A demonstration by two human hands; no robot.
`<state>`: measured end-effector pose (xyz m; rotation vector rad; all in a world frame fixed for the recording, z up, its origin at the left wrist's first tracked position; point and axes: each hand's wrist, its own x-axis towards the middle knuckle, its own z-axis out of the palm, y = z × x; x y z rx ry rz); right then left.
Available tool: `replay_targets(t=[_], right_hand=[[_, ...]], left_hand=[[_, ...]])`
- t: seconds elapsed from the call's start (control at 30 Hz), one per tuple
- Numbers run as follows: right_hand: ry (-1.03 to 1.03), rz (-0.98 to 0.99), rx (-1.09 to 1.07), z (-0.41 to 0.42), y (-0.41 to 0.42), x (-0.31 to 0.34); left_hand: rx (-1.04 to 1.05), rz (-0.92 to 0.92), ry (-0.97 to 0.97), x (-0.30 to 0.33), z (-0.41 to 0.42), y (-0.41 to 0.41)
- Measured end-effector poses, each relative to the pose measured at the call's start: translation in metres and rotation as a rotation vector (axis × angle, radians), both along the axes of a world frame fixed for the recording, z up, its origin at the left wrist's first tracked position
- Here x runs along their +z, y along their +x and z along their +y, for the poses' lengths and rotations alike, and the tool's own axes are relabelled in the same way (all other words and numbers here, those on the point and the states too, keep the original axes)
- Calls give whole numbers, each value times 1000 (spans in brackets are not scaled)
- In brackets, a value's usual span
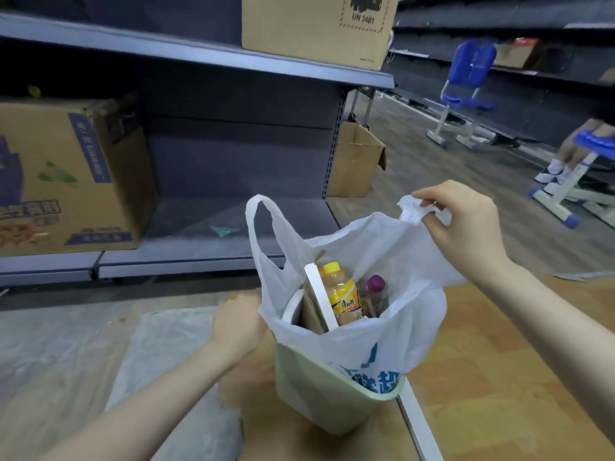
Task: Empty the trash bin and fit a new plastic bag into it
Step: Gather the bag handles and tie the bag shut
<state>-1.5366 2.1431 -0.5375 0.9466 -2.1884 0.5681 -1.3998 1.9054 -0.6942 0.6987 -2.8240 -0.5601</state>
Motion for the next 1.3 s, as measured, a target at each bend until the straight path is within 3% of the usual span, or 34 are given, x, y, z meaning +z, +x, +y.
replay_targets(t=[0.13,0.2,0.37,0.53,0.73,0.83,1.0,1.2,1.3], right_hand=[[17,39,17,3,0,12],[-10,54,11,1,1,16],[-190,-140,109,-17,9,19],[-191,-340,209,-40,20,8],[-107,-327,250,-55,30,-1],[-127,-356,313,-58,31,-1],[-438,-587,352,-75,38,-5],[-452,-739,420,-84,39,-24],[-343,-847,491,-91,41,-40]], left_hand=[[12,559,549,56,-12,2],[-42,643,578,85,-5,-1],[-74,671,314,117,18,-23],[-191,636,680,121,44,-34],[-158,738,748,123,40,-35],[-221,755,694,124,34,-27],[-486,557,497,108,48,-19],[-460,607,518,93,44,-21],[-433,671,559,89,41,-22]])
